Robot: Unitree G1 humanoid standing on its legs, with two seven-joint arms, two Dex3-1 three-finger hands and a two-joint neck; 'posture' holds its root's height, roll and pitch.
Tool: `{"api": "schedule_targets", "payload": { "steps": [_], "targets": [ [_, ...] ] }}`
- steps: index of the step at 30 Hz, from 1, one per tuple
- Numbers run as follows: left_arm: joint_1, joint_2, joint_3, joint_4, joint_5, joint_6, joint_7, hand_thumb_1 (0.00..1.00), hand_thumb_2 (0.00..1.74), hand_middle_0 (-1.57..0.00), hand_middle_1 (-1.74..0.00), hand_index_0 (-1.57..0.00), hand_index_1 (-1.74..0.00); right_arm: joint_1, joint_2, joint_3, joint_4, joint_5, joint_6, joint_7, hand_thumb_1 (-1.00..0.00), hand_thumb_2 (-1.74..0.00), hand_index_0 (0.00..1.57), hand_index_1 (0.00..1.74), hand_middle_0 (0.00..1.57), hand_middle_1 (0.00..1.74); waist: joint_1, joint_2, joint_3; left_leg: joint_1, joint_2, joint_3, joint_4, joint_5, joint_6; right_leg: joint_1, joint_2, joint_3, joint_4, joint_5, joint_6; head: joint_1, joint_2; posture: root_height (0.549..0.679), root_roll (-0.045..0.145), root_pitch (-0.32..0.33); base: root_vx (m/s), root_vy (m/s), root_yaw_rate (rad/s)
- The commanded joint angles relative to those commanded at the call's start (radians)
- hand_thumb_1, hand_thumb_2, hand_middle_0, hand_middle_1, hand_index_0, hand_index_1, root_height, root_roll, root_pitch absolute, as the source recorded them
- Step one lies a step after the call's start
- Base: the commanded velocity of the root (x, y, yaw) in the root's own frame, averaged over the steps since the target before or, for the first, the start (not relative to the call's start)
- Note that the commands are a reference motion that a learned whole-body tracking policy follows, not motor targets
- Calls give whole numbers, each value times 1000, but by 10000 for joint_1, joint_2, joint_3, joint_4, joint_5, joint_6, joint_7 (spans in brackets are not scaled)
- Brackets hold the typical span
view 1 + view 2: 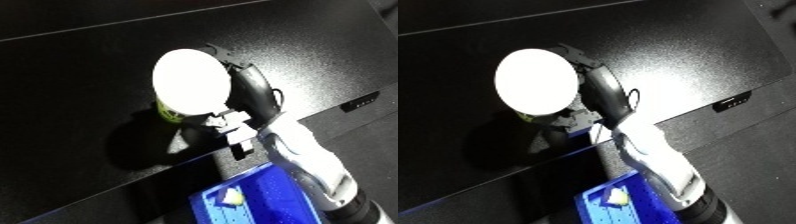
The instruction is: Pick up the object and place it into the box
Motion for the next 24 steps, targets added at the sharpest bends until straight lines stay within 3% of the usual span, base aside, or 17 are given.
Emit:
{"api": "schedule_targets", "payload": {
  "steps": [8,13,18,20,21,22,23,24],
  "targets": [
    [203,-151,228,57,-242,-288,-9,0,0,0,0,0,0,1490,-260,-1322,-783,-229,-833,-543,-600,-1044,942,1044,942,1044,-504,10,73,167,119,294,-23,-116,10,-13,143,198,-90,30,5,-153,131,634,69,3,-21,44,-135],
    [378,-271,433,136,-472,-525,-49,0,0,0,0,0,0,2840,-255,-2366,-1126,-549,-1809,-1003,-600,-1044,942,1044,942,1044,-923,59,134,340,167,540,-178,-158,42,-18,289,379,-131,5,-1,-123,356,635,70,8,-7,72,-168],
    [588,-407,696,364,-793,-869,-189,0,0,0,0,0,0,4261,-6,-3478,-1182,-240,-3427,-1272,-600,-1044,942,1044,942,1044,-1371,123,228,538,170,778,-344,-224,105,-46,457,551,-133,-51,-12,159,527,634,71,14,-2,90,-178],
    [707,-487,794,471,-909,-1033,-265,0,0,0,0,0,0,4780,163,-3978,-1058,-118,-4258,-1381,-600,-1044,942,1044,942,1044,-1547,162,250,615,153,867,-402,-262,129,-45,517,614,-132,-80,-9,397,570,634,72,16,12,99,-174],
    [805,-555,854,540,-1012,-1143,-331,0,0,0,0,0,0,5223,323,-4459,-866,27,-5079,-1471,-600,-1044,942,1044,942,1044,-1688,210,268,680,134,942,-451,-291,142,-43,564,671,-133,-101,0,601,580,634,73,18,14,91,-148],
    [805,-555,854,540,-1012,-1143,-331,0,0,0,0,0,0,5223,323,-4459,-866,27,-5079,-1471,-600,-1044,942,1044,942,1044,-1688,210,268,680,134,942,-451,-291,142,-43,564,671,-133,-101,0,601,580,634,73,18,14,91,-148],
    [870,-615,896,586,-1099,-1209,-392,0,0,0,0,0,0,5580,449,-4865,-590,98,-5813,-1548,-600,-1044,942,1044,942,1044,-1804,263,282,735,111,1003,-496,-308,143,-44,611,722,-145,-109,9,829,564,635,74,20,11,82,-116],
    [889,-640,902,607,-1148,-1238,-419,0,0,0,0,0,0,5733,496,-5019,-422,128,-6112,-1570,-600,-1044,942,1044,942,1044,-1852,287,291,762,98,1027,-520,-311,146,-47,637,749,-155,-107,11,921,527,635,74,21,11,78,-111]
  ]
}}
